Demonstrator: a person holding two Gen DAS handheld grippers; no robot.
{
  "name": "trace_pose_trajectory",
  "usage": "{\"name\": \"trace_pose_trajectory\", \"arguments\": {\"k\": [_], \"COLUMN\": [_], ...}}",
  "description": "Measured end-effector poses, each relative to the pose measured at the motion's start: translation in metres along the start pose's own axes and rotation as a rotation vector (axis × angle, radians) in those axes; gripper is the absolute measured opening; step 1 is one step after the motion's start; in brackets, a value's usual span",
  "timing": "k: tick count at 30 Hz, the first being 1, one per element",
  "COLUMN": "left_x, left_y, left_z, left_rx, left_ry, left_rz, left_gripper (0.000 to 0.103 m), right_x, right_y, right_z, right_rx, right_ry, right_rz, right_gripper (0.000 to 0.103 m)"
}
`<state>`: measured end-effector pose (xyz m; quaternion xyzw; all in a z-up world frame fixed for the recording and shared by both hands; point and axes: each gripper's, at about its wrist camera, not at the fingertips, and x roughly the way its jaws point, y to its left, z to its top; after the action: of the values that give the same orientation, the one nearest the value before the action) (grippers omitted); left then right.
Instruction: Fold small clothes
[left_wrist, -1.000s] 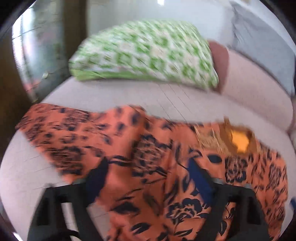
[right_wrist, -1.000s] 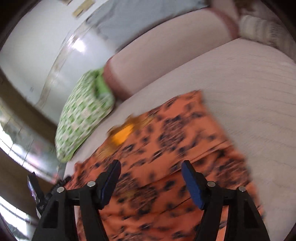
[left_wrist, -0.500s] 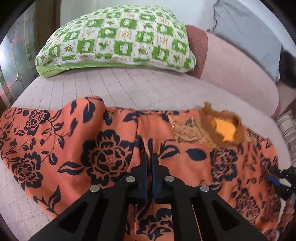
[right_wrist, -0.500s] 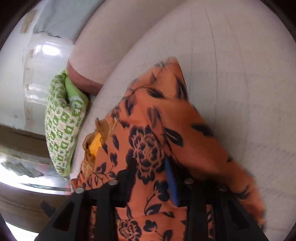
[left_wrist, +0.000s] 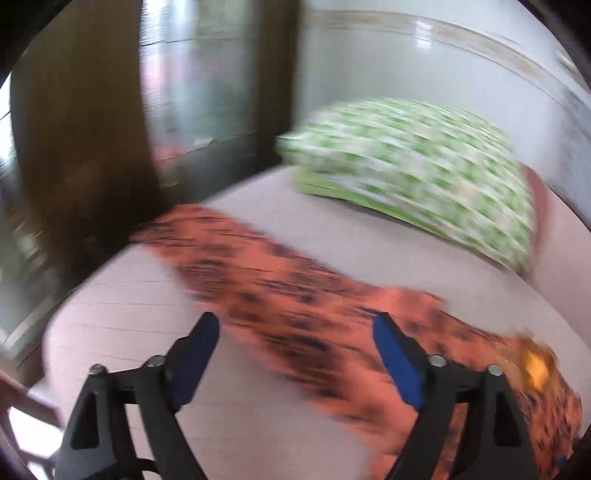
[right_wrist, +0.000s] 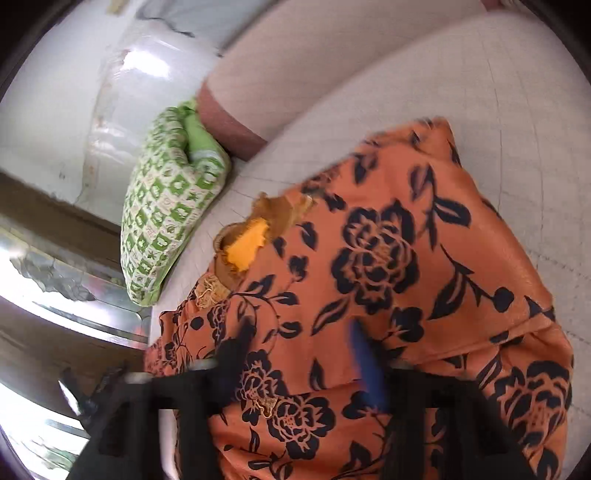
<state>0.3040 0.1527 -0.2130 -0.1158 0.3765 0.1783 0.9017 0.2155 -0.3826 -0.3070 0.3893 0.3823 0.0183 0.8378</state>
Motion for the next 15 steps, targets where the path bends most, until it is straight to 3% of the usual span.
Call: {"name": "trace_pose_trajectory", "arguments": {"k": [4,8,10,11,12,15], "left_x": [0.037,0.079,0.101,0.111,0.116,0.138], "left_y": [0.079,0.143,0.163,0.170,0.171,0.167], "left_z": [0.032,0.049,0.052,0.050,0.048,0.049], "left_rx": [-0.171,-0.375,-0.457,-0.512,-0.543,-0.592], "left_ry": [0.175,0.252,0.288,0.299,0.295,0.304], "left_rz": [0.026,0.030,-0.021,-0.067,-0.094,-0.166], "left_gripper": [0.088,0.088,0.086,0.082,0.072,0.067], "right_x": [0.006,0.010,0.010,0.007,0.007,0.007], "right_y": [0.025,0.029,0.028,0.025,0.023,0.022], "right_z": [-0.012,-0.019,-0.019,-0.018,-0.017,-0.012], "right_rx": [-0.074,-0.102,-0.104,-0.100,-0.093,-0.088], "right_ry": [-0.008,-0.004,-0.015,-0.022,-0.030,-0.053], "right_rz": [0.015,0.017,0.005,0.004,0.005,-0.002], "right_gripper": [0.068,0.068,0.068,0.068,0.068,0.068]}}
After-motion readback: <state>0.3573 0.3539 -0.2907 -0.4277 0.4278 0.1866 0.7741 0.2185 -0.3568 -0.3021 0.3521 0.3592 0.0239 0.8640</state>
